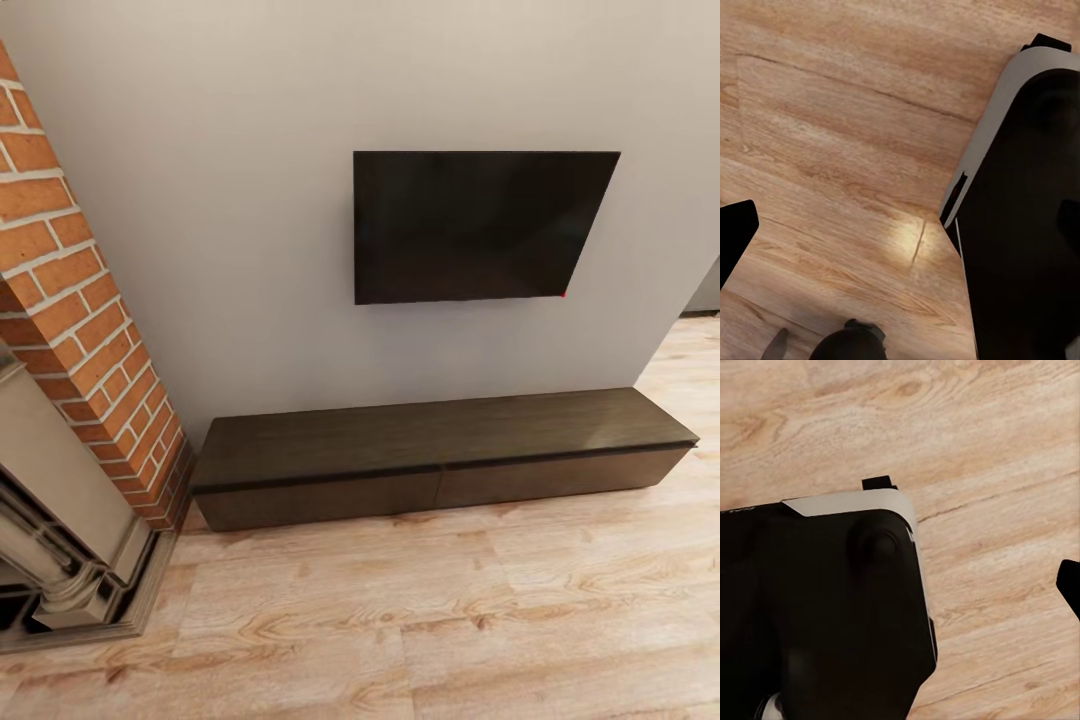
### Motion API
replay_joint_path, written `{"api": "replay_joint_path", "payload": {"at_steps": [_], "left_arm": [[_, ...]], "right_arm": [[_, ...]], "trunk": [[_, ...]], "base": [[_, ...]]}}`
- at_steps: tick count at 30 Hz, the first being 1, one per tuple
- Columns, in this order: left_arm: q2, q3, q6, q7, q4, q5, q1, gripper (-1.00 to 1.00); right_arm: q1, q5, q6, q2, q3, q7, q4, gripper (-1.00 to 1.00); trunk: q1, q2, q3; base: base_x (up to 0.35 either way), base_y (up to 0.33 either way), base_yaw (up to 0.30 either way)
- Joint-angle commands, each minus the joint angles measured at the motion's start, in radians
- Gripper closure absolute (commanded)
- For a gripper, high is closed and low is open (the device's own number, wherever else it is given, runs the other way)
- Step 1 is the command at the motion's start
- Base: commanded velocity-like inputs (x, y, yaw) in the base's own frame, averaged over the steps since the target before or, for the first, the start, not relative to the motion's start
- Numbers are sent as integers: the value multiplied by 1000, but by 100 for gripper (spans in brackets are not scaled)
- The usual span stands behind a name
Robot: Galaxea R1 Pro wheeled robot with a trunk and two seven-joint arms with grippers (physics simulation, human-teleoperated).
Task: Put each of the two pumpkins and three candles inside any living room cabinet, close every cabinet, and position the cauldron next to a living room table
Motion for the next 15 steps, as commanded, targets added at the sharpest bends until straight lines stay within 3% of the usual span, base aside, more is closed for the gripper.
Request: {"api": "replay_joint_path", "payload": {"at_steps": [1,15], "left_arm": [[0,-8,2,3,-1,8,0,-100],[-1,-8,2,3,-1,8,0,-100]], "right_arm": [[-2,-9,-6,1,8,0,4,-100],[-2,-9,-7,-4,8,0,4,-100]], "trunk": [[1,-2,-2],[1,-2,-2]], "base": [[0,0,0],[0,0,0]]}}
